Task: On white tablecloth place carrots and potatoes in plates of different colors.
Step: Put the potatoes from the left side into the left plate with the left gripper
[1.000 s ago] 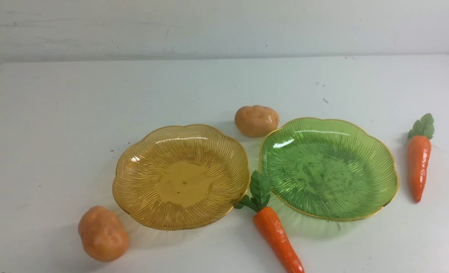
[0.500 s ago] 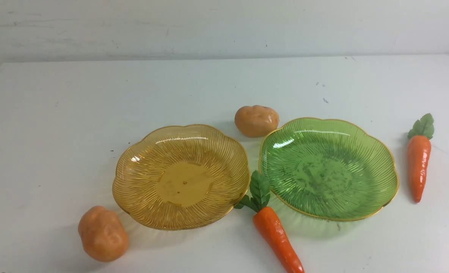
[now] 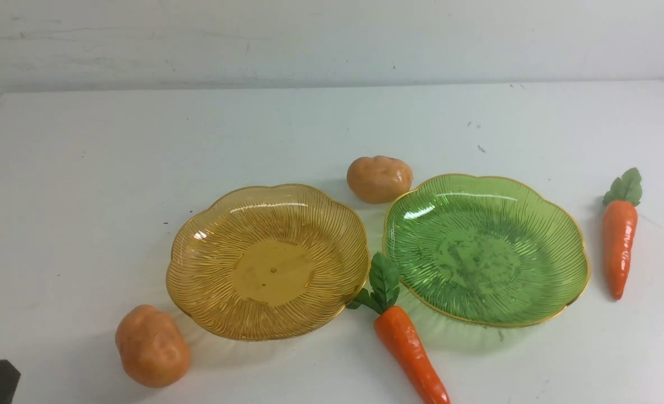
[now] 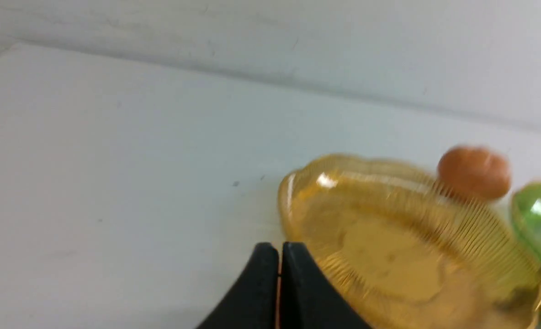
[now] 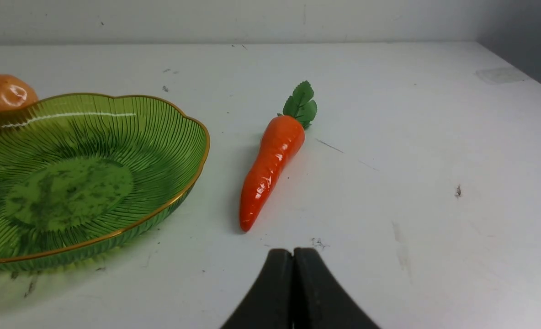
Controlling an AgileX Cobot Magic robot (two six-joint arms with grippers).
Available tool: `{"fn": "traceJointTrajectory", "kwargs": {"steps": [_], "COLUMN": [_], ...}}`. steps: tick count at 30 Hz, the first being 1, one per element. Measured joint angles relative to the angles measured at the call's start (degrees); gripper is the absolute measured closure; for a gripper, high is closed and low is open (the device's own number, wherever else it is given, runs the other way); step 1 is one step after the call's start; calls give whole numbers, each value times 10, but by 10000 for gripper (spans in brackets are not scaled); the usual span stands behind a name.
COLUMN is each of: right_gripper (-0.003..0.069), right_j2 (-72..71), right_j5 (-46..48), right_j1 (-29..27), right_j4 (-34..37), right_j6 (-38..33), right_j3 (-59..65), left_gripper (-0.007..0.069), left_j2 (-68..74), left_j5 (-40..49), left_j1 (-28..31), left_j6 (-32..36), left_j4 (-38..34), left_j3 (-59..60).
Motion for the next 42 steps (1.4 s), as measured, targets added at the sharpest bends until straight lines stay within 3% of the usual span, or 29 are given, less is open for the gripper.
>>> {"fn": "traceJointTrajectory", "kwargs": {"steps": [7,9,12,17,20,22,27,38,42], "right_gripper": [674,674,674,674,674,674,674,674,674], "right_j2": [0,0,0,0,0,0,0,0,14], "right_j5": [0,0,-33,-185,-251,-261,-304,-336,-164], "right_j1": [0,0,0,0,0,0,0,0,27], "right_j4": [-2,-3,19,175,250,262,268,259,185], "right_j6": [0,0,7,91,115,117,117,119,120], "right_j3": [0,0,1,3,3,3,3,1,-124], "left_gripper": [628,628,628,628,628,628,628,628,628], "left_j2": [0,0,3,157,305,395,557,647,696], "left_j5": [-227,-247,-170,230,428,500,510,422,420], "left_j1": [0,0,0,0,0,0,0,0,0], "left_j6": [-47,-70,-95,-75,-34,-10,19,29,43], "left_j4": [-57,-64,-65,-33,-14,-3,-10,-35,-39], "left_j3": [0,-15,-81,-312,-403,-434,-450,-452,-472]}}
